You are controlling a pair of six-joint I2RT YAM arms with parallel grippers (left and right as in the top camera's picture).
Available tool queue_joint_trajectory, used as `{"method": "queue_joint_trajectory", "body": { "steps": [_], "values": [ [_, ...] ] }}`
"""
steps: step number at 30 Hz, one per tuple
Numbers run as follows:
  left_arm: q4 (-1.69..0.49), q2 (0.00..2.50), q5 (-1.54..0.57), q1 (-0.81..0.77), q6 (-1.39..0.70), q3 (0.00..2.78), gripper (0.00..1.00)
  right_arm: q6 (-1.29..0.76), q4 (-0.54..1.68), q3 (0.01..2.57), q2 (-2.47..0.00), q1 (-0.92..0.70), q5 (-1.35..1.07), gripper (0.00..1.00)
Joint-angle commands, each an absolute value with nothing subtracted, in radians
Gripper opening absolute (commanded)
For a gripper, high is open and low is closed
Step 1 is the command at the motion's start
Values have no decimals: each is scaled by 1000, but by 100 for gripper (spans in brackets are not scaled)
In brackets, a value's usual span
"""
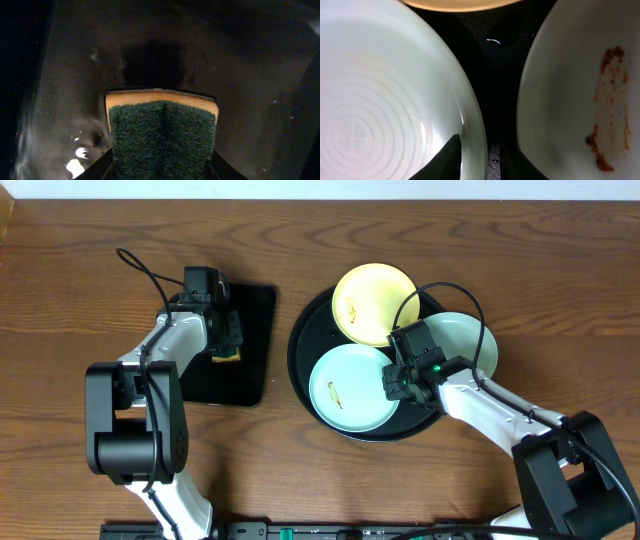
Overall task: Clean dirty plates on tray and stack at the side
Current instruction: 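Lift the sponge with the left gripper and turn it edge-down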
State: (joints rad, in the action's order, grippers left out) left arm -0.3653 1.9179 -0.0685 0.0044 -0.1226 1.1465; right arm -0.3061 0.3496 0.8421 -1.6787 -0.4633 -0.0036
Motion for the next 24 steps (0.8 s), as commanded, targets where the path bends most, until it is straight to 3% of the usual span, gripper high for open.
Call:
{"method": "queue_joint_trajectory", "body": {
  "steps": [1,4,9,13,24],
  "values": [
    [-404,1866,-64,3,-116,1176,41,-310,348,837,-1689,-473,-5,24],
    [-432,1782,-64,3,-116,1179,8,-309,348,837,-1689,-473,-5,24],
    [-532,1626,-64,3,-116,1179,7,-310,348,837,-1689,-473,-6,26],
    [-592,1553,-64,3,-116,1179,7,-310,348,837,-1689,-473,-17,39],
    [-622,1543,-64,3,-116,1177,8,-309,351,837,-1689,-473,-16,43]
  ]
}}
